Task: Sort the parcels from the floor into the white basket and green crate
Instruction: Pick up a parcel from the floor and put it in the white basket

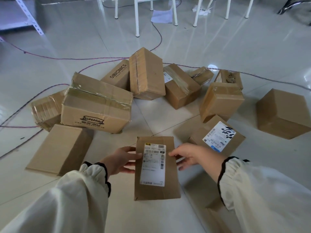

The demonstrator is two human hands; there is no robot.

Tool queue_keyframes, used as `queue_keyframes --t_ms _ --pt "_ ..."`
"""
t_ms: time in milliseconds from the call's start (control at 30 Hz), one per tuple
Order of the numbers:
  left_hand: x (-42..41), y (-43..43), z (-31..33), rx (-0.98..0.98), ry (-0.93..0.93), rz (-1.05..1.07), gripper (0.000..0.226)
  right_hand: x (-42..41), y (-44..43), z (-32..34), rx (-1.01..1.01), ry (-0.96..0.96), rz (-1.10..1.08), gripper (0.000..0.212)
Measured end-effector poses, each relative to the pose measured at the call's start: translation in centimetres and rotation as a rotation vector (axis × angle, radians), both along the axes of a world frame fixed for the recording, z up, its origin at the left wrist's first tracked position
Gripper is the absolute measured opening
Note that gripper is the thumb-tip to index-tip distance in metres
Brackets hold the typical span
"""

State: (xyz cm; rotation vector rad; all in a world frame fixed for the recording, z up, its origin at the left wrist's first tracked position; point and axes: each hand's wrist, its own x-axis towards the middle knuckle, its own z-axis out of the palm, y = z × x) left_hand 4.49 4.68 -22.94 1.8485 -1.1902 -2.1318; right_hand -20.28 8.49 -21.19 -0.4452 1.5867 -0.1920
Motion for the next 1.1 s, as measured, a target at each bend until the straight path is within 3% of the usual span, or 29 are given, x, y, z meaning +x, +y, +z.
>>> queue_keyframes --t_ms 100,267,467,700,1100 --pt "0.6 0.1 0.3 0.08 0.047 -0.032 0.048 0.3 0.0 -0.9 0.025 0.016 0.007 0.041" --pt "0.4 -0.6 1.4 0.068 0.088 0.015 0.06 0.8 -0.7 0.2 -0.004 -0.065 -0.125 0.027" --pt "-0.5 -3.5 9.0 -0.024 0.064 -0.013 0.054 0.1 -3.0 6.6 -0.111 -0.055 -0.17 0.013" --pt "-1.7 -5.7 24.3 -0.067 0.099 -0.025 0.081 -1.7 -4.9 22.7 -0.218 -0.011 -0.148 0.023" --pt "-5.6 -5.1 58.4 -0.127 0.127 -0.138 0.057 -4.8 -1.4 57.8 -0.291 0.038 -0.267 0.025"
